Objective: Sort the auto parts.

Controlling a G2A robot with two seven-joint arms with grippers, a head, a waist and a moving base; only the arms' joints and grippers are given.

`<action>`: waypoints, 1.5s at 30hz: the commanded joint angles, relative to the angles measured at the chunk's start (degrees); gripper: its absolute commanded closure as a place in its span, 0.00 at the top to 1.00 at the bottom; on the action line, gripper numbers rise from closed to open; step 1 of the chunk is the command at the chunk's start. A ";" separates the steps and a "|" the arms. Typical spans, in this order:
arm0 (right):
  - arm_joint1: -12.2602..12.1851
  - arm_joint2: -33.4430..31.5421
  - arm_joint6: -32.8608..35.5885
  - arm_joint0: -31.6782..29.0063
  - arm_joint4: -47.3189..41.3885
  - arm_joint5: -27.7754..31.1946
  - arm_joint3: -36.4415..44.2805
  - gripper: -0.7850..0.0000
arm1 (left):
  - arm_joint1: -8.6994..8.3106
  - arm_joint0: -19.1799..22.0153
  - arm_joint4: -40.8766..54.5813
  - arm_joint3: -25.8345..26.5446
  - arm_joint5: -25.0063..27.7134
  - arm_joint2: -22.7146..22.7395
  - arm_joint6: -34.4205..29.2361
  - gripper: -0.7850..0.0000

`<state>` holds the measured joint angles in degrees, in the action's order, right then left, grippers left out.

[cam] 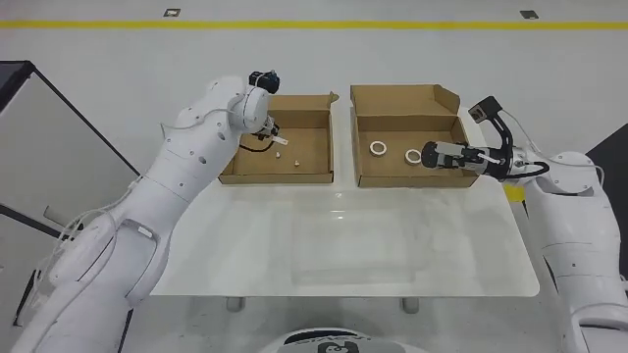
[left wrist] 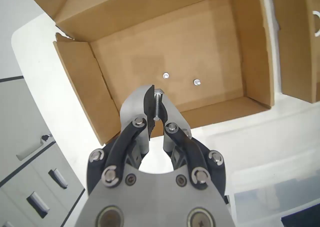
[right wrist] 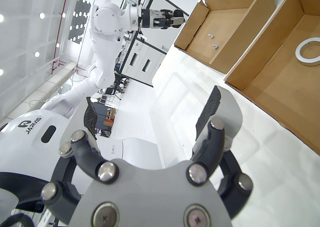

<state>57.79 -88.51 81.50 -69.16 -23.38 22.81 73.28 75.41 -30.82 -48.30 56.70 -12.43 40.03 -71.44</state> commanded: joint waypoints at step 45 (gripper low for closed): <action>0.00 0.00 0.00 0.00 -0.02 0.00 0.00 1.00 | 13.45 6.32 5.02 -37.88 3.89 -6.73 10.20 0.24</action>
<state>57.79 -88.51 81.50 -69.16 -23.38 22.81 73.28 88.61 -24.64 -43.46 19.38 -8.86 33.27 -61.32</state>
